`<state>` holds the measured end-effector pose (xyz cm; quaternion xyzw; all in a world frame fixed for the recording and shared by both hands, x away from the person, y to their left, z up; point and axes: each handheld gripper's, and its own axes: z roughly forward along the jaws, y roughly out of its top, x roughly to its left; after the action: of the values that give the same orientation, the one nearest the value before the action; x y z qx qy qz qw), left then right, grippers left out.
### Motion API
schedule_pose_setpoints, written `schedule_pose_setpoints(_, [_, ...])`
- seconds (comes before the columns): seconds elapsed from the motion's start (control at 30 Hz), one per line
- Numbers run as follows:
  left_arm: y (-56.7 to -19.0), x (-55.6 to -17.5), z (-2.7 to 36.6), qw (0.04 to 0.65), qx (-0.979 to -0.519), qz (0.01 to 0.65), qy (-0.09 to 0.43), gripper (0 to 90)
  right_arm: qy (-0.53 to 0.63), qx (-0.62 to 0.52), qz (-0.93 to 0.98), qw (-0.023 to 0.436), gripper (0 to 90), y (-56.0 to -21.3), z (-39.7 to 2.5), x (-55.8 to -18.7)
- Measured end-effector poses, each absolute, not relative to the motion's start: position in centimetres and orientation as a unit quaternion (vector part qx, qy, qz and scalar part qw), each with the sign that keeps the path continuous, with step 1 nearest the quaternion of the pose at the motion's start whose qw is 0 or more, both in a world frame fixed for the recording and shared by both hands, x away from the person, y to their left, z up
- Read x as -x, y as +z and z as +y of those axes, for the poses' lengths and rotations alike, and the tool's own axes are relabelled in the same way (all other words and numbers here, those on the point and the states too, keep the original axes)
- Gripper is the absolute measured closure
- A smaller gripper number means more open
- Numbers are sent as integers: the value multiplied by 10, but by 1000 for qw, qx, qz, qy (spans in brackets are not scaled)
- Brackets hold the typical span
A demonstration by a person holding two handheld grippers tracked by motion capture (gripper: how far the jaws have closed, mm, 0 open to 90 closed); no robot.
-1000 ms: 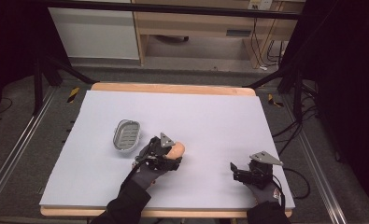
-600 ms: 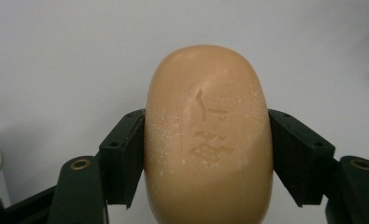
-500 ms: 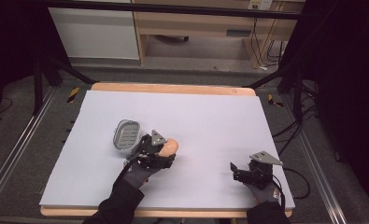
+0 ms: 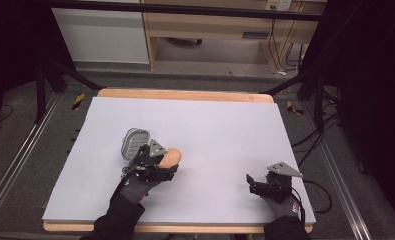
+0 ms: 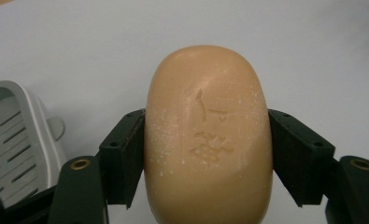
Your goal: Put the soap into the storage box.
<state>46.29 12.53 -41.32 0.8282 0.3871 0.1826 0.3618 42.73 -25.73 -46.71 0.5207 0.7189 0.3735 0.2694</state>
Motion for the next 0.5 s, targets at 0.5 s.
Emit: schedule_pose_setpoints(0.5, [-409,-479,153,364,-809,417,199,317,373,-517,722,270,72,-468,-256,-427])
